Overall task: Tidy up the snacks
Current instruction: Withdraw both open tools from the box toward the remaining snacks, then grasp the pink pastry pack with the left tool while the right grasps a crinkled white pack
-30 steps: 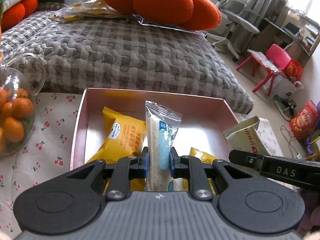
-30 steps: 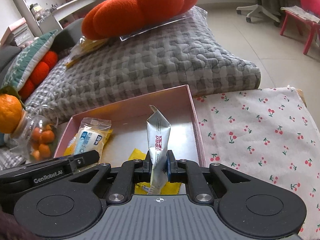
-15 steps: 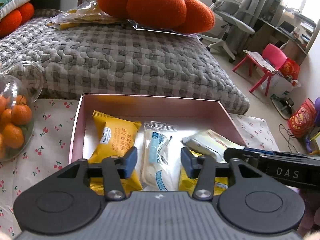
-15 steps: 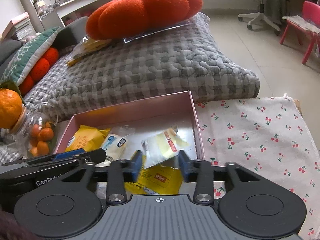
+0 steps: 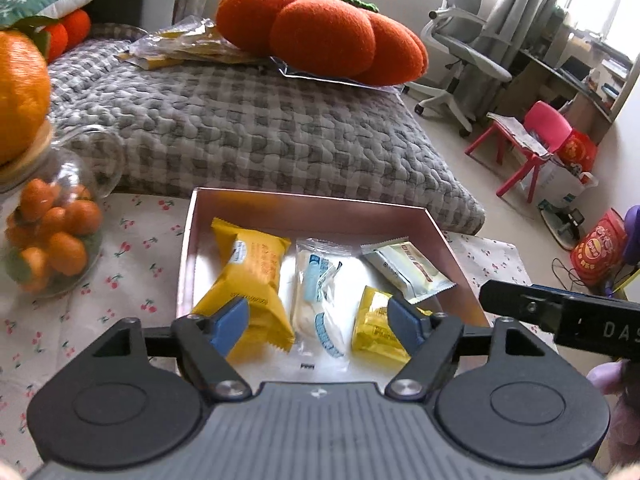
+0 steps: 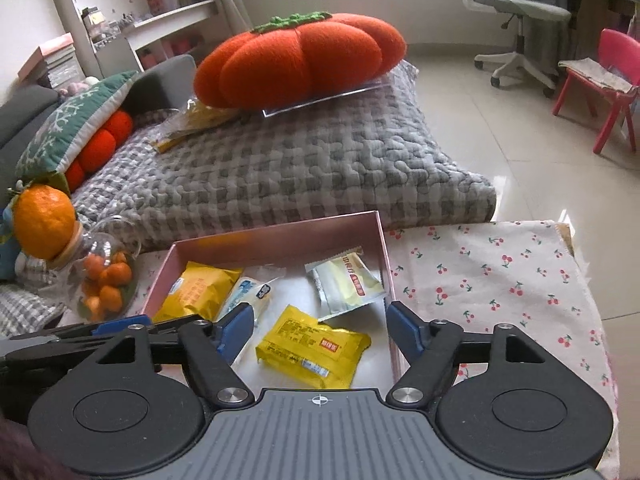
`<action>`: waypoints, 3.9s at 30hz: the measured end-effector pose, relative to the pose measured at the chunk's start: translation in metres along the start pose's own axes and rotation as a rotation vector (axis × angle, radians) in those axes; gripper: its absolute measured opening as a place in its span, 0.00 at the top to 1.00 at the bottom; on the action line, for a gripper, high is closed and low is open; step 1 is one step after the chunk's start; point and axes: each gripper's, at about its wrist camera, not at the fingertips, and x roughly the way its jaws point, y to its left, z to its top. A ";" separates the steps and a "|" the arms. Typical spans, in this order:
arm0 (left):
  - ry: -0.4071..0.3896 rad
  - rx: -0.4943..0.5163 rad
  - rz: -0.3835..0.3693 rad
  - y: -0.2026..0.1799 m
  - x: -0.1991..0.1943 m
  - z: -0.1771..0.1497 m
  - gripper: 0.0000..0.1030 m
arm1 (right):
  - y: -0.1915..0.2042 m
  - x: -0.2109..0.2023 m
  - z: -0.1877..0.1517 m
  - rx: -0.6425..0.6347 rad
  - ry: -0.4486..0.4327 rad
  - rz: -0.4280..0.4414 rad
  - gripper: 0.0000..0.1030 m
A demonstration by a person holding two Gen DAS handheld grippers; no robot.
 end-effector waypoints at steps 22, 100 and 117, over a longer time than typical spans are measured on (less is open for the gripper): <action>0.002 0.084 0.035 0.013 -0.067 -0.063 0.00 | 0.034 -0.080 -0.052 -0.080 -0.028 -0.001 0.13; 0.111 0.216 0.078 -0.020 -0.048 -0.182 0.50 | -0.040 -0.019 -0.180 -0.161 0.087 -0.098 0.04; 0.133 0.183 0.045 -0.010 -0.054 -0.173 0.71 | -0.038 -0.028 -0.173 -0.096 0.084 -0.015 0.46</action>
